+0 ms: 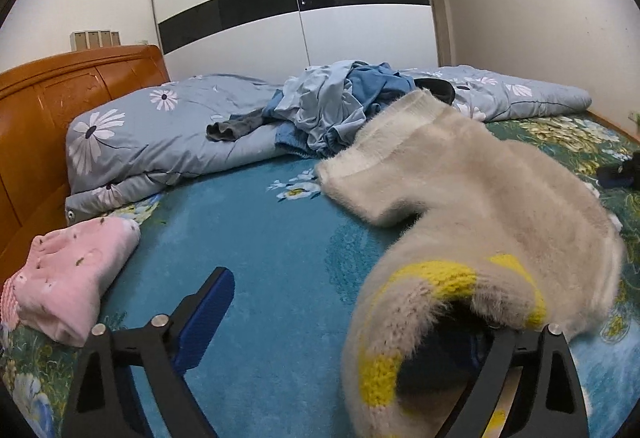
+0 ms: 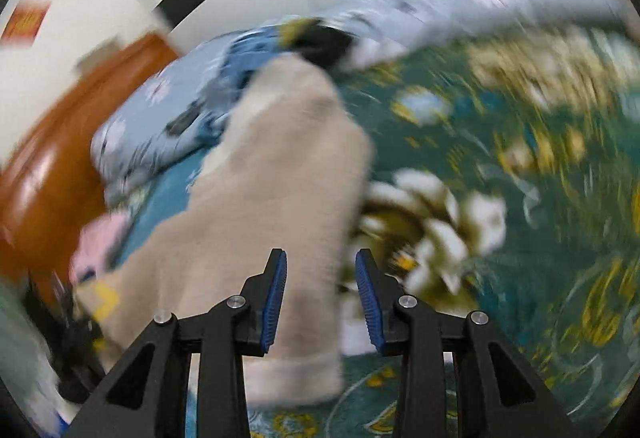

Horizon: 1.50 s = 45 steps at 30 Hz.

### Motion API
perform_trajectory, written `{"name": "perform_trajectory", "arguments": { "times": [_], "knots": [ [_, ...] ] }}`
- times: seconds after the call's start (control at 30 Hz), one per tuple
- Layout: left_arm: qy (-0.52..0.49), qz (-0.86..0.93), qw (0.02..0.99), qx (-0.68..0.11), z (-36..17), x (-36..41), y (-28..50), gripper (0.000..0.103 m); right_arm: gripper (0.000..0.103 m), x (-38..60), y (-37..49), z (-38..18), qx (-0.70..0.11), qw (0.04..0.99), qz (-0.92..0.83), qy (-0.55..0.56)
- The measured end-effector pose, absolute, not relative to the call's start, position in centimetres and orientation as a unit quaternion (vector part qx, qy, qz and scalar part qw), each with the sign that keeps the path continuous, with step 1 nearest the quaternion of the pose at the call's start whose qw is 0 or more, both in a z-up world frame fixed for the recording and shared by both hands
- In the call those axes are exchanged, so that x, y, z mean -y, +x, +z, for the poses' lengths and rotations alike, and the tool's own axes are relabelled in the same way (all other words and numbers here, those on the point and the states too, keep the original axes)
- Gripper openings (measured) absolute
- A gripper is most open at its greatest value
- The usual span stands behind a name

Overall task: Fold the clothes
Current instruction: 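Grasp the sweater sleeve cuff with the left gripper while the right gripper holds the sweater, then lower the sweater flat onto the bed with both grippers and release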

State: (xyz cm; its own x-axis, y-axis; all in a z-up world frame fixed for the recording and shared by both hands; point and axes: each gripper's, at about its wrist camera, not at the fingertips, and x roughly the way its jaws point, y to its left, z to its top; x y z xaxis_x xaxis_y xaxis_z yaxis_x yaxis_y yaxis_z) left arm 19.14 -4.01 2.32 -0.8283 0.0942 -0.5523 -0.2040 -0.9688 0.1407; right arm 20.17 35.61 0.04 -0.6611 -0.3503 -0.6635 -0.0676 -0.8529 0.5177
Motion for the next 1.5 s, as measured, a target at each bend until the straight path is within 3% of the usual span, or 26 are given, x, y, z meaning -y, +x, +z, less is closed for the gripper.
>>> {"name": "perform_trajectory", "arguments": {
  "times": [0.13,0.37,0.5,0.63,0.9,1.2,1.33,1.5],
  "knots": [
    [-0.289,0.952,0.075,-0.071,2.6,4.7,19.2,0.087,0.038,-36.0,18.7,-1.8,0.311,0.102,-0.857,0.399],
    [-0.314,0.945,0.091,-0.022,2.6,5.7,19.3,0.054,0.038,-34.8,16.6,-3.5,0.346,0.111,-0.837,0.409],
    [-0.322,0.942,0.100,-0.002,2.9,5.9,19.5,0.031,0.021,-34.8,16.2,-3.3,0.381,0.112,-0.825,0.402],
    [-0.312,0.945,0.101,-0.002,4.4,5.9,19.8,0.012,0.016,-34.9,17.3,-0.5,0.403,0.151,-0.826,0.363],
    [-0.219,0.971,0.093,0.004,12.2,7.7,23.0,0.009,0.014,-33.9,22.3,9.8,0.357,0.244,-0.863,0.263],
    [-0.074,0.991,0.110,-0.032,26.1,10.3,31.0,0.009,0.014,-32.9,30.8,24.2,0.284,0.336,-0.884,0.154],
    [-0.108,0.988,0.110,-0.022,26.9,11.8,27.3,0.013,0.014,-31.7,27.3,24.9,0.293,0.336,-0.871,0.206],
    [-0.235,0.969,0.078,-0.002,19.5,13.3,16.9,0.012,0.014,-29.8,19.1,18.0,0.296,0.273,-0.862,0.306]
  ]
}}
